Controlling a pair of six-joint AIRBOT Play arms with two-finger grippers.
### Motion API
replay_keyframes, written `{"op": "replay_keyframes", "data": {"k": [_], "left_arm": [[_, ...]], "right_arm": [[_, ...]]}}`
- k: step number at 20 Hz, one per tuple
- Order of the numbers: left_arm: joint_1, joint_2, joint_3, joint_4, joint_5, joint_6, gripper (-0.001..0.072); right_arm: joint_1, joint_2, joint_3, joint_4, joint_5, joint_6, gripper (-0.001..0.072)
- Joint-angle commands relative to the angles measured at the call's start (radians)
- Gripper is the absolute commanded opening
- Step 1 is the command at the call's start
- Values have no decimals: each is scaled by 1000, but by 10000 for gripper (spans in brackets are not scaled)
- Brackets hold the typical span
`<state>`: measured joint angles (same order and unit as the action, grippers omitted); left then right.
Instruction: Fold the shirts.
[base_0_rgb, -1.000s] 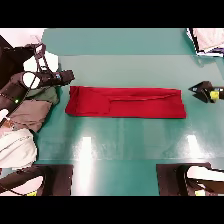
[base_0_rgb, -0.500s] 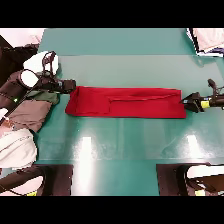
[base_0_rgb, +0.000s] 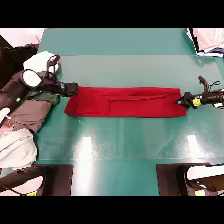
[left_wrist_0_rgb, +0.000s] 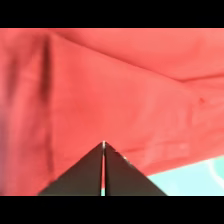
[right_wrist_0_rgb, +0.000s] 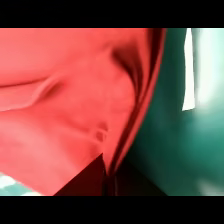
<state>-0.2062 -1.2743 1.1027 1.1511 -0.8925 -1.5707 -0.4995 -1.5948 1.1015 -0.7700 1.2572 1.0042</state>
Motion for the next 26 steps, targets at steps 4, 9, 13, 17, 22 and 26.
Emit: {"op": "replay_keyframes", "data": {"k": [4, 9, 13, 17, 22, 26], "left_arm": [[-178, -223, 216, -73, 2, 61, 24], [-309, -503, 500, -142, 8, 61, 24], [-369, -650, 609, -202, 11, 61, 24], [-372, -691, 615, -225, 18, 61, 24], [-361, -690, 616, -216, 14, 61, 24], [-314, -686, 656, -202, -69, 68, 23]], "right_arm": [[15, 201, 17, 156, 75, -12, 6], [178, 248, 236, 159, 154, 111, 6], [369, 248, 400, 146, 151, 185, 6], [521, 213, 547, 108, 154, 234, 6], [643, 121, 685, 79, 175, 270, 6], [716, 82, 721, 79, 160, 270, 6]]}}
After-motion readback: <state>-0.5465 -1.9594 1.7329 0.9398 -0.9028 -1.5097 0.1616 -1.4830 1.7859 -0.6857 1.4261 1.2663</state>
